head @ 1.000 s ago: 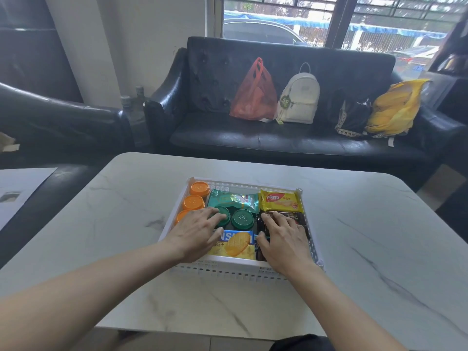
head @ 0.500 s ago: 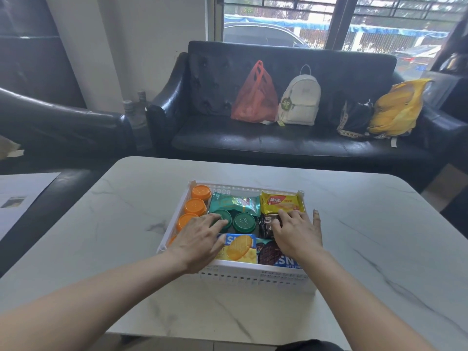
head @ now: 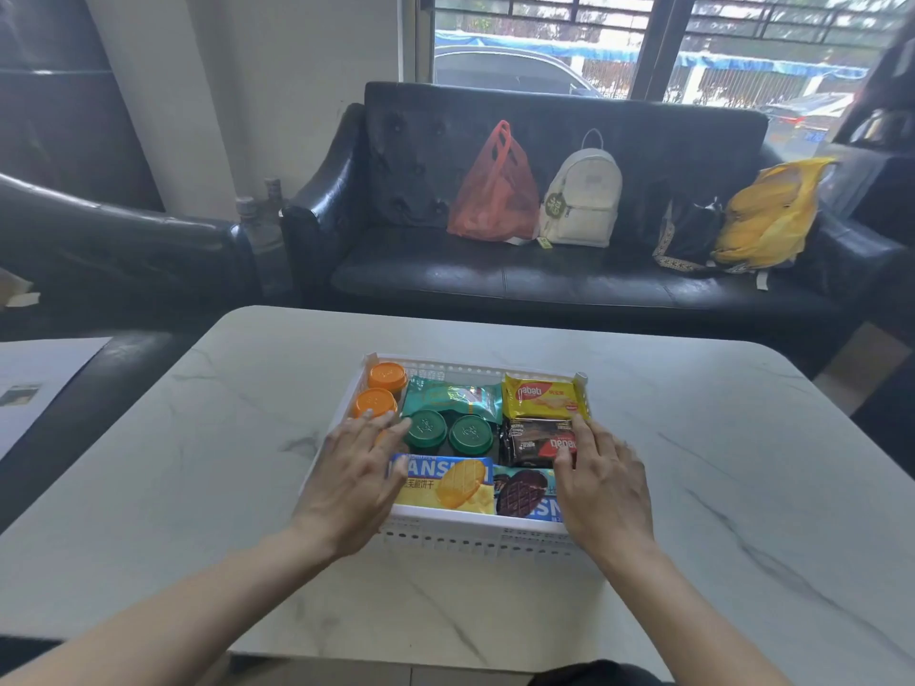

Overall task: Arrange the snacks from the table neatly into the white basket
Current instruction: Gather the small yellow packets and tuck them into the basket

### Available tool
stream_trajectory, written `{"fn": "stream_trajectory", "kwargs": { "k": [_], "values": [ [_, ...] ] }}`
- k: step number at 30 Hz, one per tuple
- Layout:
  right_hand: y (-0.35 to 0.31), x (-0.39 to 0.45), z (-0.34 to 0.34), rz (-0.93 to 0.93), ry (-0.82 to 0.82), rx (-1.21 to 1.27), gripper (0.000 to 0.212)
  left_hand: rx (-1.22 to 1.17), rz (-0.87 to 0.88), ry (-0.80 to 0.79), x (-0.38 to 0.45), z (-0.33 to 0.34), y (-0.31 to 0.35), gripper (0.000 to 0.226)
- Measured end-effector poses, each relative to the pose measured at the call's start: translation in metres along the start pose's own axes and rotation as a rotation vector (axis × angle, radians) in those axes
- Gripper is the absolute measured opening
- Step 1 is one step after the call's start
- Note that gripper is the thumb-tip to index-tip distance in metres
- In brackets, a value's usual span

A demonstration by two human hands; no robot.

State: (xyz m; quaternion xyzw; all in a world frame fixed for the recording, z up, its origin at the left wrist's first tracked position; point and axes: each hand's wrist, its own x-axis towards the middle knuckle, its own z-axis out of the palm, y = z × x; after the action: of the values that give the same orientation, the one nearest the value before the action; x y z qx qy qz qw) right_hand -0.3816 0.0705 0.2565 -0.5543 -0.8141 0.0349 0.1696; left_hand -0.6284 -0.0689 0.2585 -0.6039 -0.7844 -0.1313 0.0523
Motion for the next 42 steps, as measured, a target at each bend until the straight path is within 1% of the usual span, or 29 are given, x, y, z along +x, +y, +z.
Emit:
{"fn": "stream_trajectory", "kwargs": {
  "k": [2,4,6,8,10,12,15,19,21,28,31,42],
  "values": [
    [0.005,-0.009,0.001,0.038,0.006,0.035,0.055,0.021,-0.112,0.043,-0.006,-0.006,0.0,0.07],
    [0.011,-0.016,0.0,0.056,0.015,0.066,0.052,-0.042,-0.24,0.065,-0.011,-0.008,-0.003,0.062],
    [0.018,-0.019,0.001,0.091,0.01,0.128,0.047,-0.243,-0.391,0.077,-0.012,-0.009,-0.005,0.056],
    [0.022,-0.018,0.001,0.165,-0.003,0.238,0.041,-0.468,-0.526,0.091,-0.01,-0.009,-0.006,0.05],
    [0.024,-0.016,0.002,0.211,-0.011,0.308,0.041,-0.553,-0.578,0.134,-0.009,-0.007,-0.006,0.036],
    [0.027,-0.015,0.003,0.218,-0.004,0.337,0.043,-0.59,-0.588,0.157,-0.008,-0.007,-0.004,0.029],
    [0.037,-0.01,0.002,0.231,0.013,0.358,0.042,-0.628,-0.569,0.15,-0.005,-0.005,0.001,0.031],
    [0.059,-0.002,-0.002,0.258,0.008,0.351,0.042,-0.669,-0.525,0.116,0.0,0.001,0.015,0.048],
    [0.071,0.003,-0.004,0.274,0.01,0.351,0.041,-0.704,-0.516,0.101,0.005,0.004,0.025,0.05],
    [0.101,0.022,-0.01,0.27,0.045,0.359,0.042,-0.795,-0.488,0.084,0.022,0.018,0.048,0.037],
    [0.109,0.03,-0.008,0.28,0.03,0.364,0.046,-0.796,-0.494,0.114,0.027,0.02,0.055,0.034],
    [0.111,0.033,0.004,0.28,0.089,0.416,0.044,-0.784,-0.485,0.14,0.026,0.032,0.057,0.038]
  ]
}}
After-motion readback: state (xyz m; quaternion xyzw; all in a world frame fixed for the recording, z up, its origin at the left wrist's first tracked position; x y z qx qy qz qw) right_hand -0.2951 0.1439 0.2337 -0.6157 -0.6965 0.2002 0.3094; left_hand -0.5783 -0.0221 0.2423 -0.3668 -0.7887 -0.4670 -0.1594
